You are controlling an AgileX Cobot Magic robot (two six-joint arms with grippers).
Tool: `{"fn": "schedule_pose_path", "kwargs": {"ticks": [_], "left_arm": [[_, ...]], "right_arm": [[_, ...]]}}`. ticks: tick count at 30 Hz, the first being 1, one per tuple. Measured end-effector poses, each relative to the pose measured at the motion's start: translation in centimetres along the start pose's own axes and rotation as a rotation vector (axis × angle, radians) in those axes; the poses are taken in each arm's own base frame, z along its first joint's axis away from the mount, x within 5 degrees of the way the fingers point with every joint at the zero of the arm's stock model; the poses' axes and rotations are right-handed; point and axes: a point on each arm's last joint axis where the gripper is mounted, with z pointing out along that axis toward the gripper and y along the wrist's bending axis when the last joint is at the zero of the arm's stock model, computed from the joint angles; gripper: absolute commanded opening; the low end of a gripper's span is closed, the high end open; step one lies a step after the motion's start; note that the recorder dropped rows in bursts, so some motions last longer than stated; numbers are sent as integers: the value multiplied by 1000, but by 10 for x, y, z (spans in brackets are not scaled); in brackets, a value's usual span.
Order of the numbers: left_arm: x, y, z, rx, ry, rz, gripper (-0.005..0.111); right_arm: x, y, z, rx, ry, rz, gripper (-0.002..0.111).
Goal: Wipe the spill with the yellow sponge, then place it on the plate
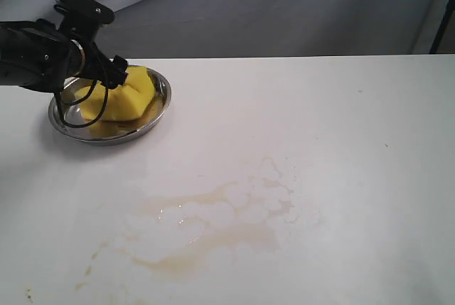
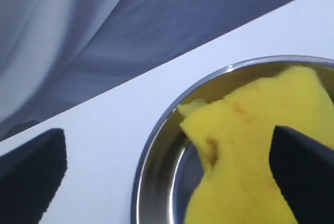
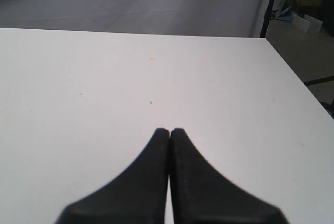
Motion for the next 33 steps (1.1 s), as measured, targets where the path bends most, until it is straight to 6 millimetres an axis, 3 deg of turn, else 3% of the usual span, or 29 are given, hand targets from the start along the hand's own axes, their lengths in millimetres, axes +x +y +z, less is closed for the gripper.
{"fn": "schedule_pose_path", "kwargs": {"ticks": [7, 13, 18, 23, 28, 33], "left_arm": [[-3, 20, -8, -167, 27, -35, 104], [-26, 50, -47, -240, 6, -92, 104], [-54, 79, -106, -206, -112, -207, 104], [-63, 101, -173, -143, -252, -280, 104], [-52, 115, -241, -35, -392, -425, 104], [-22, 112, -292, 99, -520, -502, 104]], "right_arm": [[0, 0, 0, 0, 0, 0, 0], [0, 0, 0, 0, 0, 0, 0], [0, 0, 0, 0, 0, 0, 0], [0, 0, 0, 0, 0, 0, 0], [0, 0, 0, 0, 0, 0, 0], [0, 0, 0, 0, 0, 0, 0]]}}
